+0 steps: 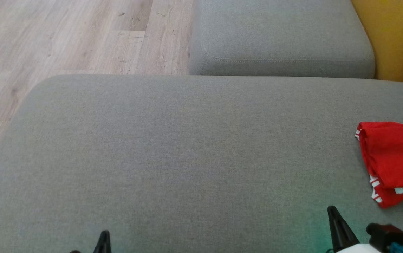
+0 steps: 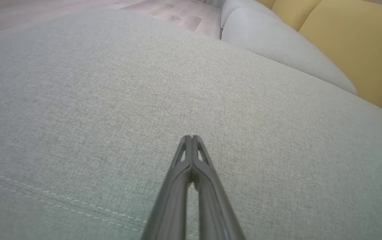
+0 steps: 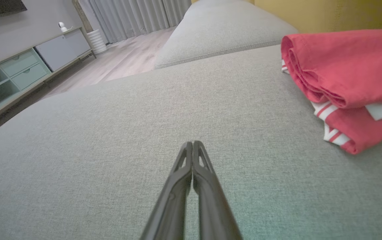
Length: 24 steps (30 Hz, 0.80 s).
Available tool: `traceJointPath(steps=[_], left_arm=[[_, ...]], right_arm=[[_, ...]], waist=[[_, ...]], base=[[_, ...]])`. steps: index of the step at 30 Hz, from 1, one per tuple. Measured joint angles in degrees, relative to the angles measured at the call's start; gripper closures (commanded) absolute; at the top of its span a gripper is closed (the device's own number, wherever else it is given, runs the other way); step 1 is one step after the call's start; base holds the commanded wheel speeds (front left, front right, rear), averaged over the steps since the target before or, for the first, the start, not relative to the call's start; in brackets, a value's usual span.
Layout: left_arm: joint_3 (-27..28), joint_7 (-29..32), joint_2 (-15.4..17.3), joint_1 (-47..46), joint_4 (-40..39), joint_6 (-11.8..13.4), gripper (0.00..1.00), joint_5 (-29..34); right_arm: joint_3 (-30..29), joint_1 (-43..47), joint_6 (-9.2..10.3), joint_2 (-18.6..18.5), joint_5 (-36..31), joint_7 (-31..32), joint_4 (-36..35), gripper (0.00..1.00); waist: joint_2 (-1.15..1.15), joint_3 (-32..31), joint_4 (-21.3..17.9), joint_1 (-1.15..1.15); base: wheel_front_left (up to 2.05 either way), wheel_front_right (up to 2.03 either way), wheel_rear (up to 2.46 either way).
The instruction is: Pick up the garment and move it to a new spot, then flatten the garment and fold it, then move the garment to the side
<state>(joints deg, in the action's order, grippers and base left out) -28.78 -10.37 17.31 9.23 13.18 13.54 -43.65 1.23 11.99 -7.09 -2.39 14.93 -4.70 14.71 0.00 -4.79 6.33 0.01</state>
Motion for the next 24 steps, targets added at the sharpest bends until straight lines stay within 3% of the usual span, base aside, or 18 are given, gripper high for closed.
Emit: traceJointPath(steps=[24], left_arm=[[6.71,3.25,-2.76,-2.43,0.89,-4.23,1.0,-10.15]], right_arm=[[-1.7,-3.18,0.0,-0.01,15.99,2.2,0.14,1.0]], waist=[[0.0,1.03,-1.31,0.0]], base=[[0.0,0.0,0.0]])
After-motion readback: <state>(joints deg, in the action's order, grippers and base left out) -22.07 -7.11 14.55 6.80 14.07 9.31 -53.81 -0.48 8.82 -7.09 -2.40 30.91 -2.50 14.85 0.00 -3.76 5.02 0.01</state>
